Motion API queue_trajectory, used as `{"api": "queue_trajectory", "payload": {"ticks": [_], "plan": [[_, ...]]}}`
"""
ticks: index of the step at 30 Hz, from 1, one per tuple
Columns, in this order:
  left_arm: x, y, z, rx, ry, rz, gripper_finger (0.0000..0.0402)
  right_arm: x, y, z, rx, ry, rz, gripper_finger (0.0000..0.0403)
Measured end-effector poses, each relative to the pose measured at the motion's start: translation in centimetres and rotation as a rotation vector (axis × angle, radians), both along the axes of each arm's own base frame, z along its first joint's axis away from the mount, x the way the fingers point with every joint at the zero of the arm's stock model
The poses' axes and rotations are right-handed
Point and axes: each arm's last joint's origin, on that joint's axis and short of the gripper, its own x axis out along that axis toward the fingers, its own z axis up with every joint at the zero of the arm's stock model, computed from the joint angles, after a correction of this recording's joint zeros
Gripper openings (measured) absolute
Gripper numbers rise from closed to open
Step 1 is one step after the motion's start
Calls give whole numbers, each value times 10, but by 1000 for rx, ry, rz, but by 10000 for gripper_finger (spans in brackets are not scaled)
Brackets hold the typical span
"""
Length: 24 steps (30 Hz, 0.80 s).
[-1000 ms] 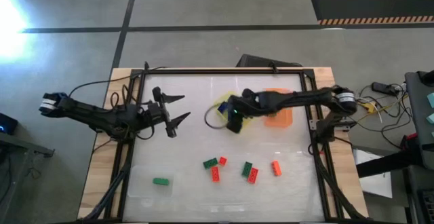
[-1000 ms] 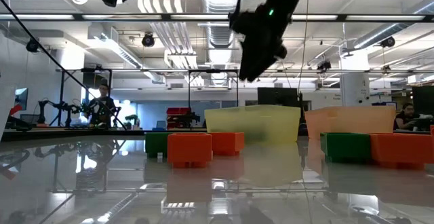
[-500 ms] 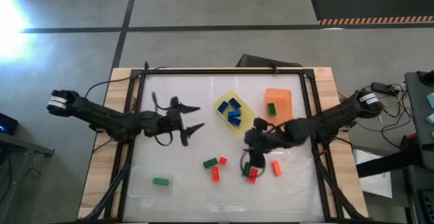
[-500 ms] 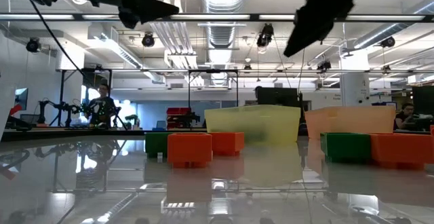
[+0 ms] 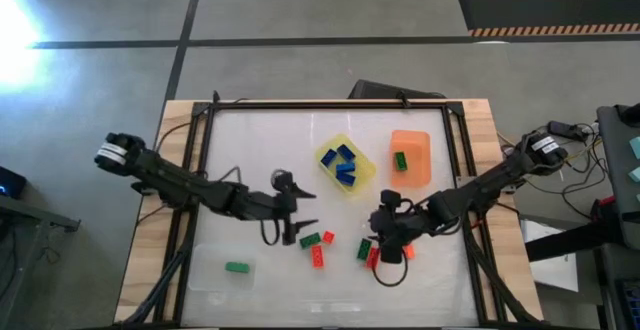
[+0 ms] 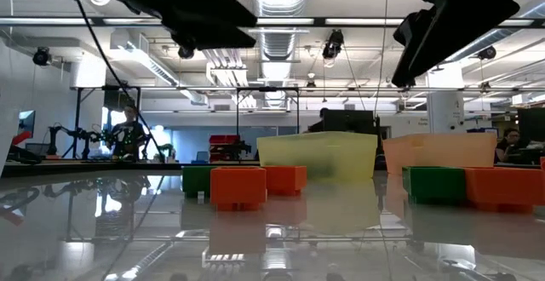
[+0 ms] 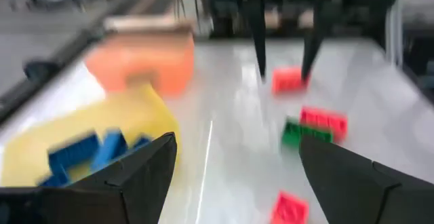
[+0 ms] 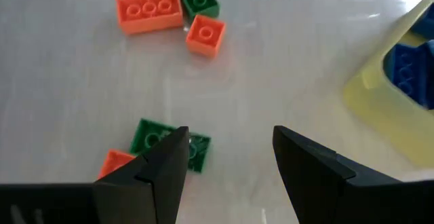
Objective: Sort & place blocks by color
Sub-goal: Put the green game piece into the orange bin
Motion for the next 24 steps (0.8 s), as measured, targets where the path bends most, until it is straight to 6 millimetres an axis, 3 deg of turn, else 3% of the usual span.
{"api": "queue_trajectory", "payload": {"ticks": [11, 24], "plan": [[31, -35, -22, -21, 411, -139, 294, -4, 7, 1, -66, -33, 1, 205], [37, -44, -59, -147, 549, -67, 294, -4, 10, 1, -62, -45, 12, 205]]}}
